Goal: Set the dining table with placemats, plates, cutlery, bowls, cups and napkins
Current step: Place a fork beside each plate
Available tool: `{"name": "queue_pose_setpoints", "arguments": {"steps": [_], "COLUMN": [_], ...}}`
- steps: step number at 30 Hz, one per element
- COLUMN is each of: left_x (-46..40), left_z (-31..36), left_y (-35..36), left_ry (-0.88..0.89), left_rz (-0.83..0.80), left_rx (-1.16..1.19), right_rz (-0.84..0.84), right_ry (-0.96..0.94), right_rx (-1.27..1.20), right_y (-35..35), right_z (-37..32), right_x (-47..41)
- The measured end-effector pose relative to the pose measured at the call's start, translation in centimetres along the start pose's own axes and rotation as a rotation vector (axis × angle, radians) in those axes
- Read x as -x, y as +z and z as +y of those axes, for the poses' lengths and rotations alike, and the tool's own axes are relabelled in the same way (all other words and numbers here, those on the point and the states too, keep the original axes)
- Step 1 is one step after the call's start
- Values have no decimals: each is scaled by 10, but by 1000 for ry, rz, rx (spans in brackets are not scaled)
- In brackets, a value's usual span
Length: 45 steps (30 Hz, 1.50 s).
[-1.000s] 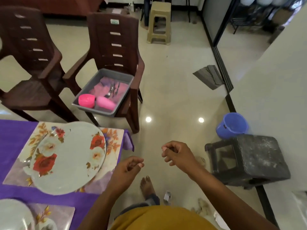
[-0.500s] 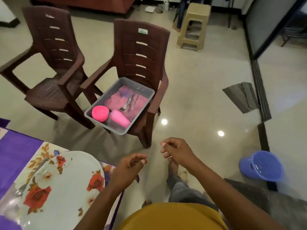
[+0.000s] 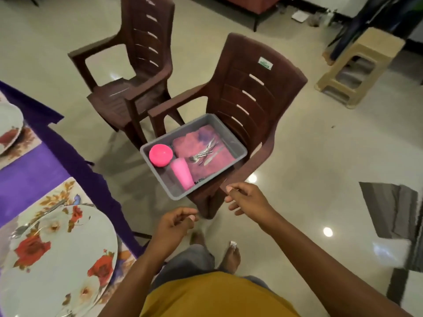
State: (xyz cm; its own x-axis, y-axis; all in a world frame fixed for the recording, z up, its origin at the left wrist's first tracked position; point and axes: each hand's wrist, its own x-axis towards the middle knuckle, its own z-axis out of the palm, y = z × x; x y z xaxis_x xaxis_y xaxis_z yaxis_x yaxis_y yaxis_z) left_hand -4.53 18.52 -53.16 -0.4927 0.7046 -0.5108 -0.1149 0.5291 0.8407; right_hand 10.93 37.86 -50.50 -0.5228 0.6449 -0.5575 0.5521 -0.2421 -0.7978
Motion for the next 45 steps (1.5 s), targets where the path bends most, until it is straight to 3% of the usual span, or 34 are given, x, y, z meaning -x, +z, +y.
{"name": "queue_pose_setpoints", "arguments": {"steps": [11, 17, 31, 36, 45], "left_x": [-110, -179, -293, -326, -360], "left_z": [29, 34, -25, -43, -61], "left_y": [-23, -43, -15, 12, 50], "left_ry": [-123, -167, -302, -372, -343], "left_rz": [99, 58, 199, 319, 462], "left_rx": [145, 62, 163, 266, 336], "right_rz": [-97, -79, -224, -281, -487], "right_ry": [28, 30, -23, -189, -573], "right_rx": [73, 194, 674, 883, 1258], "right_y": [9, 18, 51, 70, 100], "right_z": [-65, -78, 18, 44, 58], "right_x": [-127, -194, -395, -465, -528]}}
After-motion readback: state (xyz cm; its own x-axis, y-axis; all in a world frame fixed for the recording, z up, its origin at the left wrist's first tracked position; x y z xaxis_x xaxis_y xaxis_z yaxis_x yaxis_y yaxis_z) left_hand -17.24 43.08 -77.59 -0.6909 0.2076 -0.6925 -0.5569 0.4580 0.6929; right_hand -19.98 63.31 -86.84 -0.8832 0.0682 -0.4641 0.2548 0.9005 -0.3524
